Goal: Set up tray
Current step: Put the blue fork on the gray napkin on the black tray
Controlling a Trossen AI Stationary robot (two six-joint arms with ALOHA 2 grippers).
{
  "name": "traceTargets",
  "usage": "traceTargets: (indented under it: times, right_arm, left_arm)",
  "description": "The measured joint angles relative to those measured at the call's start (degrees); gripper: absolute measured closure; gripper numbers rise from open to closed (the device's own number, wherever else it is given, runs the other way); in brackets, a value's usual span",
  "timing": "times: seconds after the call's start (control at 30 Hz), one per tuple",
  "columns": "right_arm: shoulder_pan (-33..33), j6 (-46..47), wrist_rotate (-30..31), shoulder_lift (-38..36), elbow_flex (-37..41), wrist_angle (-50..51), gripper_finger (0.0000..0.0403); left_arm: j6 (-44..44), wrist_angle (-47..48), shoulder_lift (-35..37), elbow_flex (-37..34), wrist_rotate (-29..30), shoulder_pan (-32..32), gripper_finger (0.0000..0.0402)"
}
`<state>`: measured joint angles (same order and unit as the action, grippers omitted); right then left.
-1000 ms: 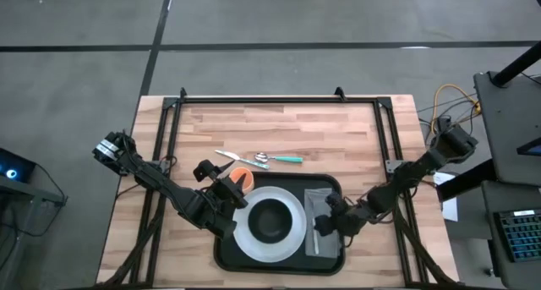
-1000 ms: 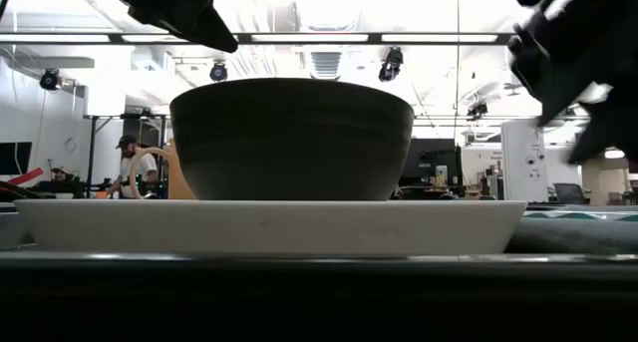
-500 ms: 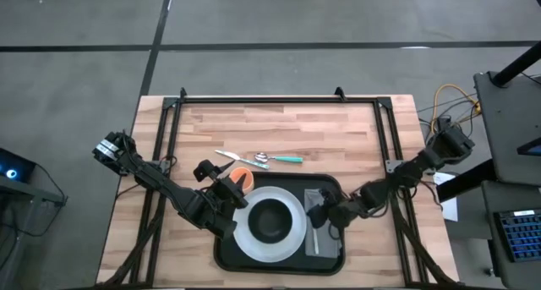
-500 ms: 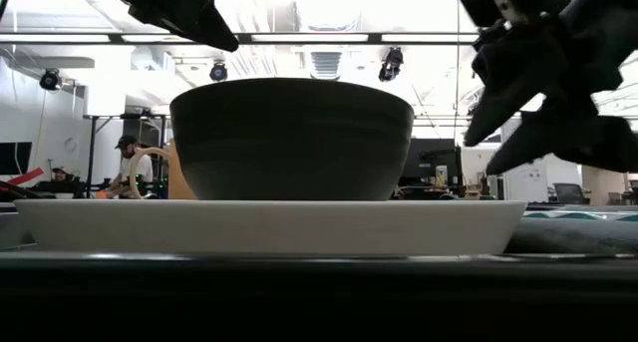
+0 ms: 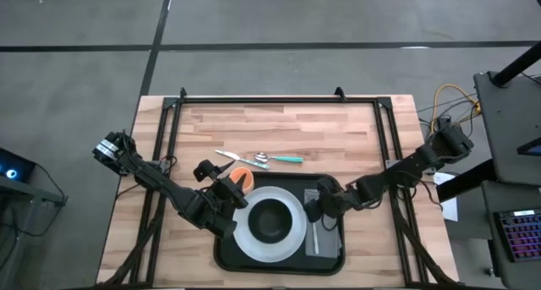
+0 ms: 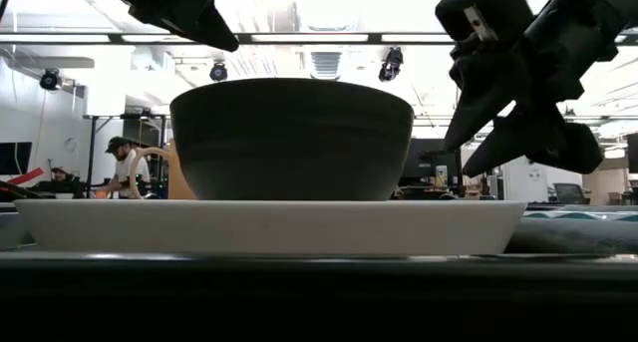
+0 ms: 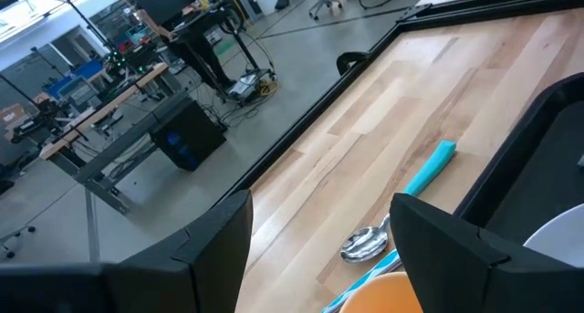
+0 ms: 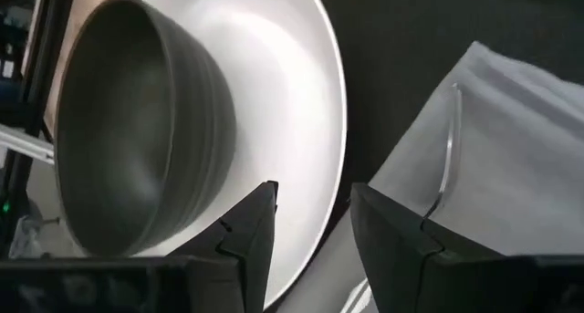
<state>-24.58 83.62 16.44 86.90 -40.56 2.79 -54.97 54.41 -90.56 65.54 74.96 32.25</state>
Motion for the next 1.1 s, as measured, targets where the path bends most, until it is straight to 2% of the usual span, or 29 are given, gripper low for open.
traceTargets:
  times: [0.37, 0.77, 1.1]
  right_arm:
    - [0.7, -0.2, -3.4, 3.0, 0.1, 0.8, 0.0268]
    - [0.0, 1.2, -2.8, 0.2, 0.1, 9.5, 0.0268]
    - [-0.3, -2.7, -1.1, -0.9, -2.2, 9.0, 0.0266]
  left_arm:
    - [0.0, 0.0, 0.0, 0.0, -0.1, 0.0, 0.0163]
    - [-0.1, -0.1, 0.0, 0.0, -1.9, 0.0, 0.0163]
    - [-0.2, 0.0, 0.0, 0.0, -1.9, 0.4, 0.0163]
